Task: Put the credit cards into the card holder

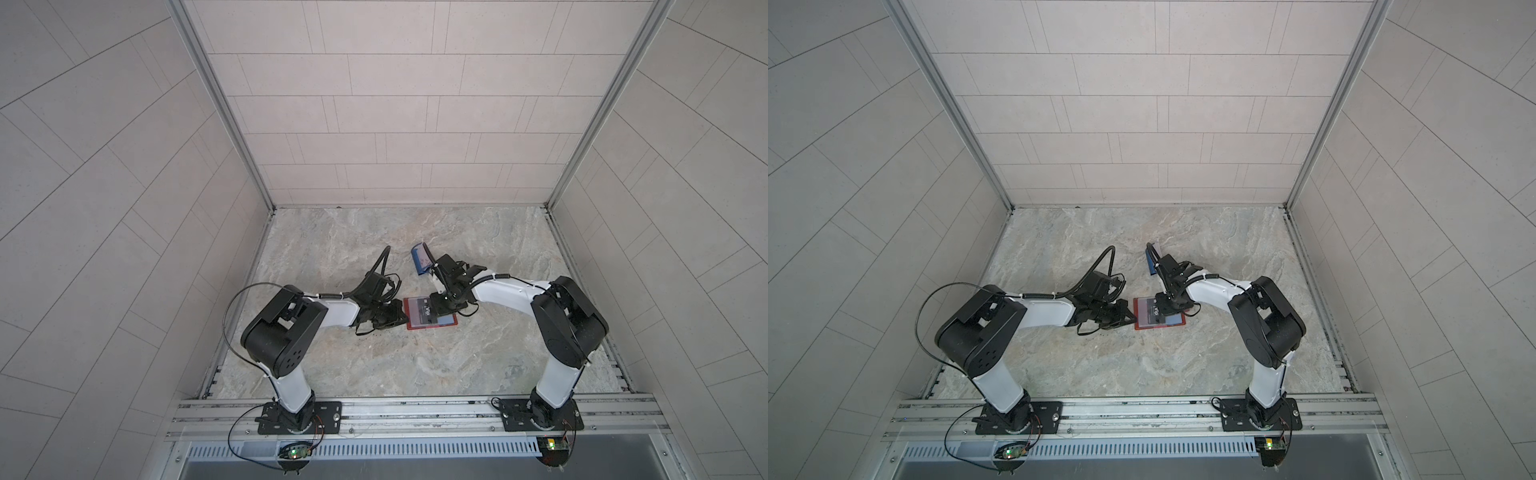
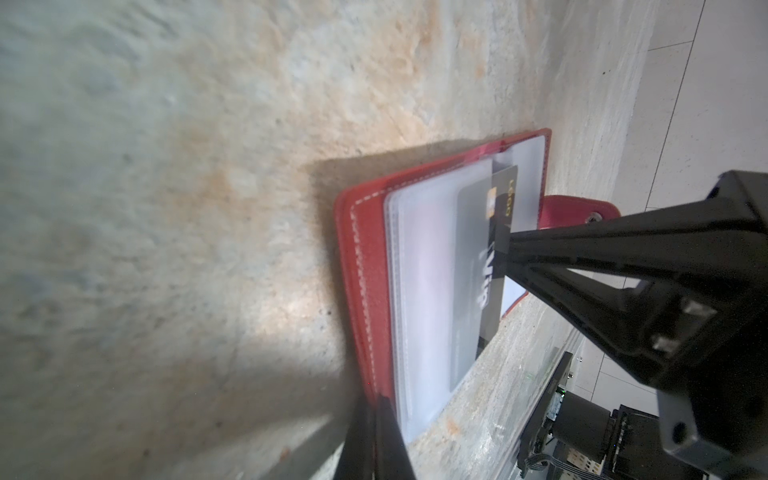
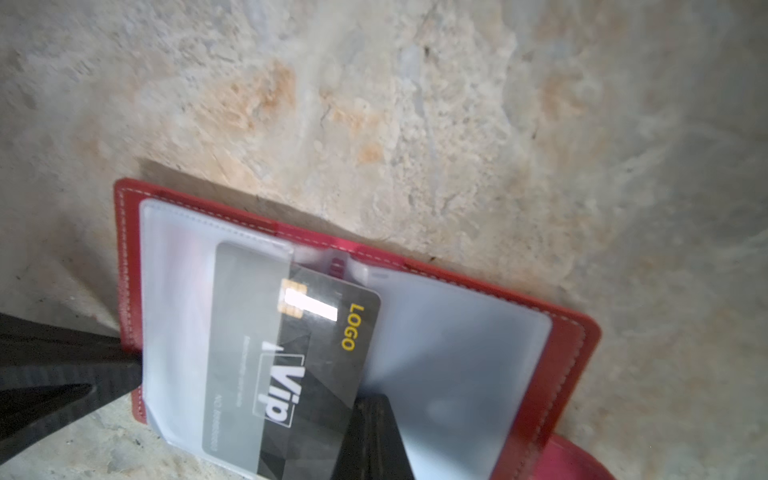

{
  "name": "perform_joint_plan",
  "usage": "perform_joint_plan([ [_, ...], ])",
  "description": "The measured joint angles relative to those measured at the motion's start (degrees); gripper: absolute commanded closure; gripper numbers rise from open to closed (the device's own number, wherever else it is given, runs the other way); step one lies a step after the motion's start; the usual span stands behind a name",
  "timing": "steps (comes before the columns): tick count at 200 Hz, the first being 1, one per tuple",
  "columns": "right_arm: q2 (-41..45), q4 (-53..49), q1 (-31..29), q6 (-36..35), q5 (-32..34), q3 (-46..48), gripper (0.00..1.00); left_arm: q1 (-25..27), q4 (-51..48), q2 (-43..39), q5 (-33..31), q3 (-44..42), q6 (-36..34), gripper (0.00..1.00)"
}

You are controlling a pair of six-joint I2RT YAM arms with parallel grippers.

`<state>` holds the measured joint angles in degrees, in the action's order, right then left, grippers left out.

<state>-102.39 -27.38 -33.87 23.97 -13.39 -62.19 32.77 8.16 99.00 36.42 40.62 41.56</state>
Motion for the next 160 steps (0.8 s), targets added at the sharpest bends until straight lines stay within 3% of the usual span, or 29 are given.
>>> perform_joint_plan([
  [160,0.8,7.9,0.3,2.2,-9.2,3.9,0.97,0.0,-2.4,0.0,-0.2,1.1,-0.7,1.00],
])
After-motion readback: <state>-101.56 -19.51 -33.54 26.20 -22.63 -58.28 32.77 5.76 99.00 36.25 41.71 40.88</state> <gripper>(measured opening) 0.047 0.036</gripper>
